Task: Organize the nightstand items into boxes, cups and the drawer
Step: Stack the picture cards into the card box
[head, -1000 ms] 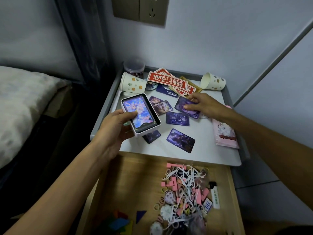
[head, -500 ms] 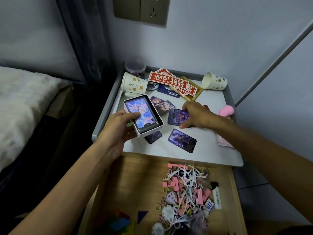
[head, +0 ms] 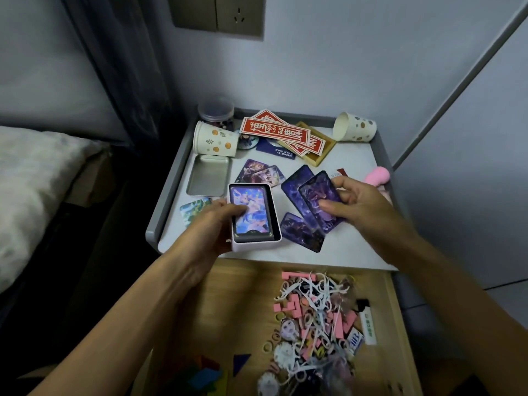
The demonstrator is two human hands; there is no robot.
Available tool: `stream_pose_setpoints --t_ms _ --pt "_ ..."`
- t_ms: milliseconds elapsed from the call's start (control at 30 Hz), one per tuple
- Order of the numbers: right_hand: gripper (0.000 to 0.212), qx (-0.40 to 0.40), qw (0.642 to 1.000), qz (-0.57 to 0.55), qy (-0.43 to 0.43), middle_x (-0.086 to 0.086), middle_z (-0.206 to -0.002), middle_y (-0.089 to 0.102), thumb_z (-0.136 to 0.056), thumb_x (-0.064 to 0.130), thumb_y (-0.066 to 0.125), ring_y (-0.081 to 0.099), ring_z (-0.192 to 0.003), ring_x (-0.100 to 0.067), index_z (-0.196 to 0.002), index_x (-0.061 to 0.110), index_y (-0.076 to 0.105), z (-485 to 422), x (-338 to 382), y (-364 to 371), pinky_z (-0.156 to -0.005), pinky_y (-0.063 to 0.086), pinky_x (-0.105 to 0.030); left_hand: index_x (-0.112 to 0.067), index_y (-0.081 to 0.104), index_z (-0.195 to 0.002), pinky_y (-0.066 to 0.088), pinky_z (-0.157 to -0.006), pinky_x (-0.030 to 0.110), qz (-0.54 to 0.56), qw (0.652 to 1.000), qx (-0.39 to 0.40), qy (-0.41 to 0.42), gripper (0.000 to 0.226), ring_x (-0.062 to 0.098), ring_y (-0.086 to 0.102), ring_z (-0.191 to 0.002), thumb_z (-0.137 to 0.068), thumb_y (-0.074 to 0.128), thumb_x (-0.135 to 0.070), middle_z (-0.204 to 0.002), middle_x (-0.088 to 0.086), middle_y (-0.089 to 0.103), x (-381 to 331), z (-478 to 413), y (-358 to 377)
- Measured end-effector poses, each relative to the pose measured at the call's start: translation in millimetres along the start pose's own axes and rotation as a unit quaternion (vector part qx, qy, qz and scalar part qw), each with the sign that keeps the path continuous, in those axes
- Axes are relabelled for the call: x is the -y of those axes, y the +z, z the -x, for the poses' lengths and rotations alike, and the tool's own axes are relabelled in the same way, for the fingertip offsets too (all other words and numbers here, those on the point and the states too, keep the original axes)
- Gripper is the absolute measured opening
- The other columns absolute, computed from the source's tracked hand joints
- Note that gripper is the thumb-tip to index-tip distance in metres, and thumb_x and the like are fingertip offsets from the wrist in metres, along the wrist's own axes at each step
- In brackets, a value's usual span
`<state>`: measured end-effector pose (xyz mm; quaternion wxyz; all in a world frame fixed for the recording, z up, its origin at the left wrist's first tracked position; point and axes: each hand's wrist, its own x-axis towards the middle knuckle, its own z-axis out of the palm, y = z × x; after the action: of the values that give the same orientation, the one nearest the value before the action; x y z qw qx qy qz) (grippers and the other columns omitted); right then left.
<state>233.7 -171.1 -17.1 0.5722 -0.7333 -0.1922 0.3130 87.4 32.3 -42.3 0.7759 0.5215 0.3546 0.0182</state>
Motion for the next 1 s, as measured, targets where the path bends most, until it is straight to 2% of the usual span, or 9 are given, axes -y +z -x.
stream_pose_setpoints --t_ms 67,167,333,467,600,733,800,867,1000 --pt "0.024 0.035 0.999 -0.032 0.003 -0.013 -0.104 0.074 -0.089 0.003 0.065 0.072 -0.095 -0.029 -0.113 0.006 0.059 7 -4 7 -0.083 0.060 -0.036 -0.003 0.057 -0.124 0.057 -0.075 0.036 0.006 1.000 0.024 -0.016 0.032 0.022 0.071 -0.079 -0.094 0.056 -0.010 -0.101 0.013 0.075 4 1 5" --pt "0.030 0.069 0.998 0.001 0.003 -0.013 -0.101 0.075 -0.087 0.002 0.068 0.073 -0.092 -0.028 -0.115 0.005 0.059 12 -6 10 -0.080 0.060 -0.034 -0.009 0.058 -0.120 0.059 -0.067 0.033 -0.010 0.997 0.071 -0.032 0.027 0.019 0.070 -0.075 -0.095 0.049 -0.006 -0.097 0.012 0.074 9 6 13" --pt "0.031 0.117 0.990 0.080 0.018 -0.013 -0.101 0.074 -0.082 0.000 0.074 0.073 -0.093 -0.025 -0.108 0.009 0.060 14 -13 6 -0.074 0.061 -0.032 -0.004 0.056 -0.134 0.048 -0.101 0.057 -0.030 0.994 0.096 -0.048 0.040 0.040 0.064 -0.111 -0.097 0.045 -0.017 -0.121 0.022 0.068 14 6 16" --pt "0.036 0.100 0.988 0.119 0.011 -0.015 -0.106 0.069 -0.075 0.007 0.083 0.068 -0.101 -0.028 -0.104 0.013 0.062 11 -16 5 -0.084 0.059 -0.045 -0.008 0.058 -0.133 0.050 -0.100 0.053 -0.066 0.989 0.126 -0.034 0.049 0.038 0.065 -0.113 -0.092 0.065 -0.035 -0.119 0.017 0.070 15 6 17" --pt "0.036 0.081 0.986 0.144 0.008 -0.013 -0.103 0.068 -0.071 0.012 0.086 0.068 -0.099 -0.031 -0.099 0.013 0.062 13 -17 11 -0.082 0.058 -0.049 -0.009 0.058 -0.128 0.054 -0.096 0.050 -0.097 0.986 0.132 -0.016 0.044 0.036 0.070 -0.104 -0.087 0.071 -0.013 -0.113 0.014 0.073 22 5 18" --pt "0.039 0.039 0.978 0.205 0.015 0.000 -0.098 0.068 -0.072 0.024 0.087 0.070 -0.091 -0.018 -0.102 0.021 0.063 15 -19 18 -0.078 0.060 -0.040 -0.005 0.057 -0.129 0.055 -0.094 0.050 -0.082 0.989 0.121 -0.008 0.047 0.037 0.070 -0.102 -0.085 0.072 -0.009 -0.112 0.017 0.072 24 4 15" --pt "0.040 0.006 0.987 0.152 0.048 -0.002 -0.100 0.069 -0.078 0.029 0.081 0.072 -0.084 -0.015 -0.111 0.022 0.058 16 -21 22 -0.067 0.060 -0.032 -0.004 0.057 -0.129 0.057 -0.091 0.047 -0.061 0.992 0.106 0.005 0.049 0.035 0.071 -0.100 -0.082 0.072 -0.009 -0.112 0.017 0.073 24 4 15" --pt "0.042 -0.008 0.993 -0.004 0.118 -0.010 -0.103 0.072 -0.083 0.028 0.076 0.073 -0.077 -0.017 -0.117 0.018 0.054 17 -24 26 -0.060 0.058 -0.027 -0.004 0.057 -0.128 0.059 -0.085 0.044 -0.028 0.996 0.085 0.017 0.048 0.032 0.072 -0.097 -0.083 0.071 -0.009 -0.110 0.016 0.073 23 4 15" --pt "0.038 0.040 0.966 -0.171 0.191 -0.012 -0.095 0.074 -0.081 0.027 0.074 0.070 -0.072 -0.019 -0.112 0.008 0.064 17 -33 39 -0.058 0.057 -0.026 -0.005 0.056 -0.127 0.062 -0.079 0.039 0.018 0.998 0.048 0.033 0.040 0.029 0.073 -0.094 -0.088 0.068 -0.005 -0.109 0.013 0.074 20 4 15"
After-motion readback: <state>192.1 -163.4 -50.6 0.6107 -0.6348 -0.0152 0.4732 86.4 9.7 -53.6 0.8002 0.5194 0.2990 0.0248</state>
